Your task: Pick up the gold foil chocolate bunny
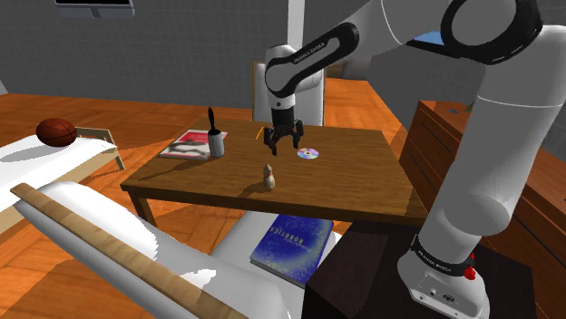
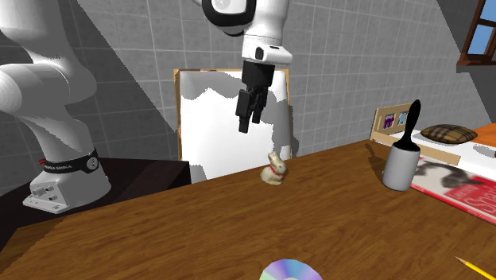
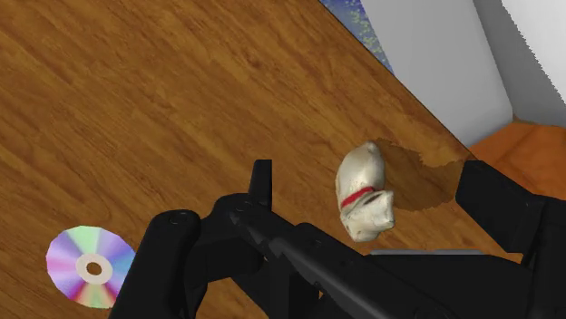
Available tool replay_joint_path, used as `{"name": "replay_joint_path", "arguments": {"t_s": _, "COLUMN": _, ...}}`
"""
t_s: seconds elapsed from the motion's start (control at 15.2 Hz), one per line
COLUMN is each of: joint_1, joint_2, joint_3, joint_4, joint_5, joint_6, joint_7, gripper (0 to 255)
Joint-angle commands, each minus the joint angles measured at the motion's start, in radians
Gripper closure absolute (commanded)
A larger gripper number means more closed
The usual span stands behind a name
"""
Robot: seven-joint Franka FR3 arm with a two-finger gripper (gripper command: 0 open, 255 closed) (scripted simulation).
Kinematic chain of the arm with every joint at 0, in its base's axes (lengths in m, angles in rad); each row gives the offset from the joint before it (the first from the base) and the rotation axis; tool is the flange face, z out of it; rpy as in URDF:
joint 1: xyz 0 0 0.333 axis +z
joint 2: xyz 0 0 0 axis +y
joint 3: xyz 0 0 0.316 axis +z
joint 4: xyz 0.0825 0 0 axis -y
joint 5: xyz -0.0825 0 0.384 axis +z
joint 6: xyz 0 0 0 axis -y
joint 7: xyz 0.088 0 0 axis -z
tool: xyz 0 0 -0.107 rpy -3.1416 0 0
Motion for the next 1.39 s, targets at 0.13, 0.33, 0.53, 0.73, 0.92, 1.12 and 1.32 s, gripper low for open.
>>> {"name": "replay_joint_path", "arguments": {"t_s": 0.13, "joint_1": 0.005, "joint_2": 0.169, "joint_3": 0.004, "joint_4": 0.133, "joint_5": 0.028, "joint_6": 0.016, "joint_7": 0.049, "gripper": 0}}
{"name": "replay_joint_path", "arguments": {"t_s": 0.33, "joint_1": 0.004, "joint_2": 0.294, "joint_3": 0.004, "joint_4": 0.247, "joint_5": 0.047, "joint_6": 0.014, "joint_7": 0.077, "gripper": 0}}
{"name": "replay_joint_path", "arguments": {"t_s": 0.53, "joint_1": 0.004, "joint_2": 0.313, "joint_3": 0.004, "joint_4": 0.243, "joint_5": 0.049, "joint_6": 0.036, "joint_7": 0.077, "gripper": 0}}
{"name": "replay_joint_path", "arguments": {"t_s": 0.73, "joint_1": 0.004, "joint_2": 0.335, "joint_3": 0.005, "joint_4": 0.232, "joint_5": 0.05, "joint_6": 0.068, "joint_7": 0.075, "gripper": 0}}
{"name": "replay_joint_path", "arguments": {"t_s": 0.92, "joint_1": 0.004, "joint_2": 0.354, "joint_3": 0.005, "joint_4": 0.224, "joint_5": 0.051, "joint_6": 0.096, "joint_7": 0.072, "gripper": 0}}
{"name": "replay_joint_path", "arguments": {"t_s": 1.12, "joint_1": 0.004, "joint_2": 0.354, "joint_3": 0.005, "joint_4": 0.223, "joint_5": 0.052, "joint_6": 0.097, "joint_7": 0.072, "gripper": 255}}
{"name": "replay_joint_path", "arguments": {"t_s": 1.32, "joint_1": 0.004, "joint_2": 0.354, "joint_3": 0.006, "joint_4": 0.224, "joint_5": 0.052, "joint_6": 0.096, "joint_7": 0.073, "gripper": 255}}
